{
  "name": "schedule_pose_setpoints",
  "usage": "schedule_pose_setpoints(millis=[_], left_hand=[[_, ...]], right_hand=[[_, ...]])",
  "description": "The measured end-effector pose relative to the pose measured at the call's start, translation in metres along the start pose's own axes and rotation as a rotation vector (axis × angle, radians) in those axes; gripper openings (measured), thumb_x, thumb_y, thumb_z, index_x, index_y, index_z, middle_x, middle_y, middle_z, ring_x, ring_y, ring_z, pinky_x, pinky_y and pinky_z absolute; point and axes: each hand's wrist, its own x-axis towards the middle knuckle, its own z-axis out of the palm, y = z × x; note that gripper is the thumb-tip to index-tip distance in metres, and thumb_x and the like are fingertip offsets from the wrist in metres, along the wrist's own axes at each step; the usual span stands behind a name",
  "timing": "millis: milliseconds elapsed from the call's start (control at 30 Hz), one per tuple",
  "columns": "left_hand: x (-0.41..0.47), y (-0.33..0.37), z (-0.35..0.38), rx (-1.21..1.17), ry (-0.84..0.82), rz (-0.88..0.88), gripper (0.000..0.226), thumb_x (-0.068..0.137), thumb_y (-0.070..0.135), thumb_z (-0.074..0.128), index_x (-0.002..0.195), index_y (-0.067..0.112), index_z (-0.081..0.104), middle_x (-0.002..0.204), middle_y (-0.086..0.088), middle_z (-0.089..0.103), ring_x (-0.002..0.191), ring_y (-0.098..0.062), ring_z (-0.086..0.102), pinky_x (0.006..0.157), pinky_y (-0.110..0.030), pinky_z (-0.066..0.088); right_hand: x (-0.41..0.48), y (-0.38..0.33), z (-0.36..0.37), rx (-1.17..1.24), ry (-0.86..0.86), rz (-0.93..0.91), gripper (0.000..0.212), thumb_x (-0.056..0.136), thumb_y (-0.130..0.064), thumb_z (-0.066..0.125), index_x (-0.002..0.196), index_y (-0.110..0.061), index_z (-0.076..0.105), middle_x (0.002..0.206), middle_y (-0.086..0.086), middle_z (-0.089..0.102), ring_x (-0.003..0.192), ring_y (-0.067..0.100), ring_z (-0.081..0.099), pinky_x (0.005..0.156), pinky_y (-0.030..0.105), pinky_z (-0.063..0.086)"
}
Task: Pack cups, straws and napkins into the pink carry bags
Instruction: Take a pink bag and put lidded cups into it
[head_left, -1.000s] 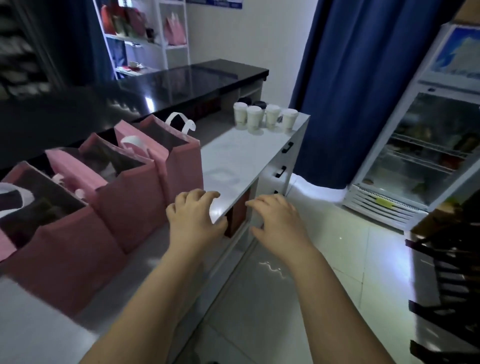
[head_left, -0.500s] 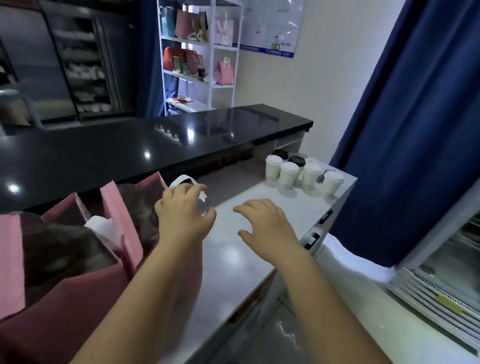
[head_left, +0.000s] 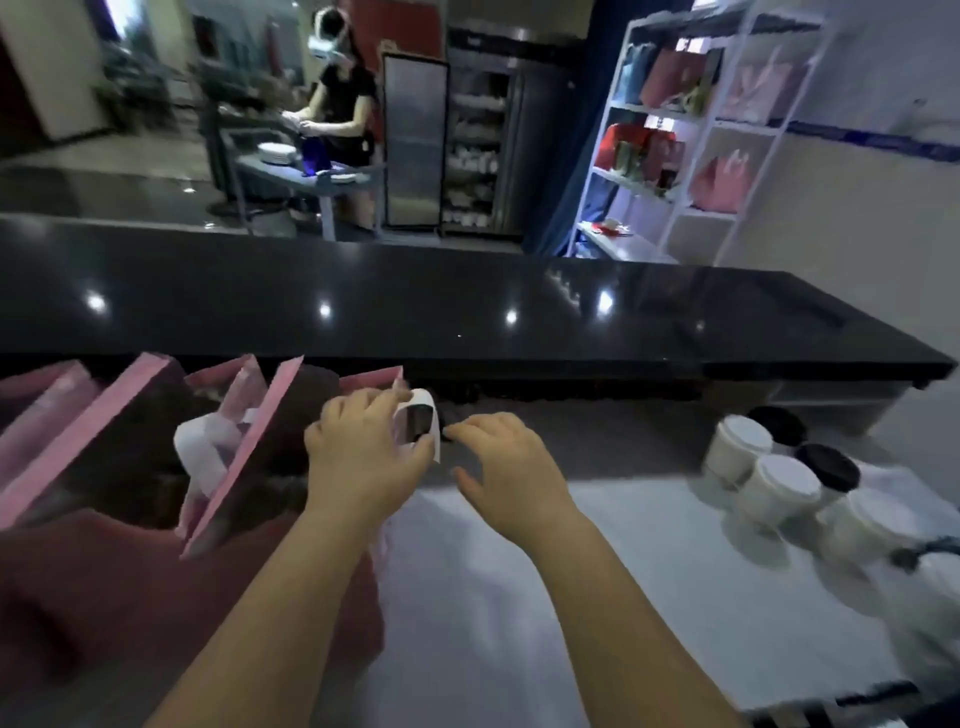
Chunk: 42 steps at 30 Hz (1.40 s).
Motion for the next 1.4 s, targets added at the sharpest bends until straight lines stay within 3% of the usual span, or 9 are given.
schedule_pose_setpoints(millis=[367,567,700,800,900,1000,1133,1267,1400], left_hand=[[-0.072,0.011,-0.010,0.232,0.164,-0.319,0.055,0.073,0.067,0.066,0.117,0.033,0.063,0.117,0.010,0.063,0.111,-0.021,0.052,0.090,-0.043,0.040],[-0.079,0.015,-0.010,0.301,0.238,-0.315,0.014,0.079,0.042,0.070,0.081,0.029,0.072,0.097,0.011,0.067,0.099,-0.021,0.056,0.084,-0.039,0.036],[-0.090,0.016,-0.011,0.281,0.286,-0.264,0.006,0.073,0.025,0.079,0.074,0.023,0.074,0.091,0.008,0.069,0.093,-0.025,0.060,0.079,-0.040,0.040],[-0.100,0.015,-0.016,0.246,0.280,-0.219,0.006,0.073,0.021,0.081,0.076,0.022,0.076,0.096,0.005,0.070,0.099,-0.027,0.060,0.082,-0.041,0.040],[-0.110,0.009,-0.020,0.190,0.319,-0.212,0.011,0.073,0.025,0.083,0.081,0.023,0.077,0.111,0.000,0.068,0.110,-0.031,0.054,0.088,-0.042,0.037],[-0.124,0.000,-0.017,0.063,0.399,-0.270,0.039,0.068,0.036,0.085,0.104,0.025,0.073,0.128,-0.001,0.057,0.121,-0.026,0.044,0.098,-0.041,0.035],[-0.151,-0.009,-0.010,-0.212,0.451,-0.369,0.072,0.063,0.054,0.078,0.127,0.035,0.053,0.134,0.019,0.042,0.126,-0.004,0.036,0.104,-0.024,0.029],[-0.170,-0.020,-0.004,-0.507,0.417,-0.503,0.054,0.064,0.034,0.087,0.108,0.048,0.058,0.107,0.025,0.061,0.094,-0.001,0.062,0.079,-0.023,0.053],[-0.184,-0.027,-0.001,-0.660,0.408,-0.647,0.036,0.060,0.043,0.085,0.090,0.047,0.065,0.089,0.020,0.071,0.081,-0.002,0.067,0.067,-0.017,0.052]], right_hand=[[0.039,0.037,0.004,0.209,-0.049,-0.282,0.038,0.090,-0.021,0.061,0.128,-0.022,0.056,0.123,-0.006,0.057,0.113,0.017,0.047,0.092,0.035,0.046],[0.086,0.035,0.006,0.278,-0.036,-0.245,0.039,0.095,-0.018,0.051,0.133,-0.026,0.052,0.130,-0.003,0.052,0.115,0.021,0.045,0.094,0.035,0.043],[0.104,0.025,0.017,-0.008,-0.241,-0.295,0.062,0.090,-0.012,0.056,0.143,-0.037,0.035,0.142,0.000,0.041,0.126,0.026,0.037,0.102,0.042,0.038],[0.100,0.026,0.028,-0.042,-0.296,-0.288,0.058,0.089,-0.015,0.058,0.141,-0.034,0.038,0.151,0.005,0.031,0.136,0.030,0.025,0.108,0.045,0.032],[0.085,0.036,0.032,0.064,-0.151,-0.240,0.034,0.090,-0.022,0.060,0.124,-0.023,0.055,0.147,0.005,0.038,0.135,0.027,0.027,0.106,0.042,0.033],[0.064,0.051,0.031,0.136,-0.090,-0.190,0.018,0.092,-0.022,0.058,0.109,-0.016,0.063,0.137,0.001,0.049,0.130,0.024,0.034,0.100,0.037,0.038],[0.026,0.065,0.029,0.356,-0.031,-0.137,0.007,0.090,-0.018,0.064,0.088,-0.023,0.060,0.100,-0.011,0.055,0.099,0.016,0.050,0.075,0.026,0.042],[-0.011,0.064,0.037,0.799,0.050,0.057,0.036,0.087,-0.013,0.068,0.107,-0.040,0.057,0.099,-0.023,0.057,0.092,-0.001,0.058,0.074,0.014,0.049],[-0.030,0.064,0.051,1.035,0.071,0.301,0.038,0.085,-0.006,0.071,0.112,-0.030,0.060,0.099,-0.014,0.067,0.089,-0.001,0.064,0.073,0.016,0.054]])
